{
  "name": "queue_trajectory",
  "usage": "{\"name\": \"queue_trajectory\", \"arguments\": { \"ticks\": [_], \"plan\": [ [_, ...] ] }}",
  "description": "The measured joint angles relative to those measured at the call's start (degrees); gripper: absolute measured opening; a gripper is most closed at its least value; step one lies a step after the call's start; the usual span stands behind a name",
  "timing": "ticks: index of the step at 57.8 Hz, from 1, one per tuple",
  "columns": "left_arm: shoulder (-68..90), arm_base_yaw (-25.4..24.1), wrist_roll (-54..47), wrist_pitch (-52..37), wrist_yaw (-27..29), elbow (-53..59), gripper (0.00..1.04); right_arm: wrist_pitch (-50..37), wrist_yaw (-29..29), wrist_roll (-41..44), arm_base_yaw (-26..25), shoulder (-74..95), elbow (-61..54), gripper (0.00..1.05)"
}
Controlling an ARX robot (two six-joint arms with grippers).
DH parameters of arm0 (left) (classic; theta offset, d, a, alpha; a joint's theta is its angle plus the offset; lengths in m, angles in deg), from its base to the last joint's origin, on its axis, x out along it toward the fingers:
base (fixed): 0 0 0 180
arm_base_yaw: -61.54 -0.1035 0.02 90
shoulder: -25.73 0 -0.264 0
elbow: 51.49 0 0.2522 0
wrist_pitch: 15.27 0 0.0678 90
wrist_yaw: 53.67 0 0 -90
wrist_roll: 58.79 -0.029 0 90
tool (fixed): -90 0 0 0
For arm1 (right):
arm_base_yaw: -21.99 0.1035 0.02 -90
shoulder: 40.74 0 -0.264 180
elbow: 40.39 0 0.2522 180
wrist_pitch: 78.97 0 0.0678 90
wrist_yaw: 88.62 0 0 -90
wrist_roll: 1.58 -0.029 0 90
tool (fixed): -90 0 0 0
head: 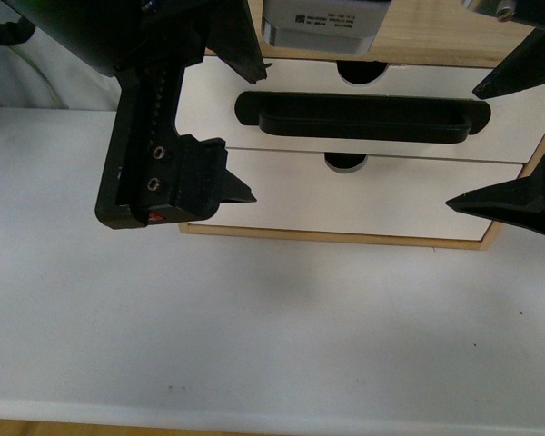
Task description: Pull drawer
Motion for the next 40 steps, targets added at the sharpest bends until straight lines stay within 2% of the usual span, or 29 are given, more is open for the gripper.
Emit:
{"name": "queue_trajectory", "arguments": {
  "ticks": [40],
  "plan": [
    [7.17, 0.79, 2.4, -3.17, 1.6, -3.65, 0.98, -11.08, 2.75, -6.38, -0.02, 8.5, 1.18, 0.96]
  ]
}}
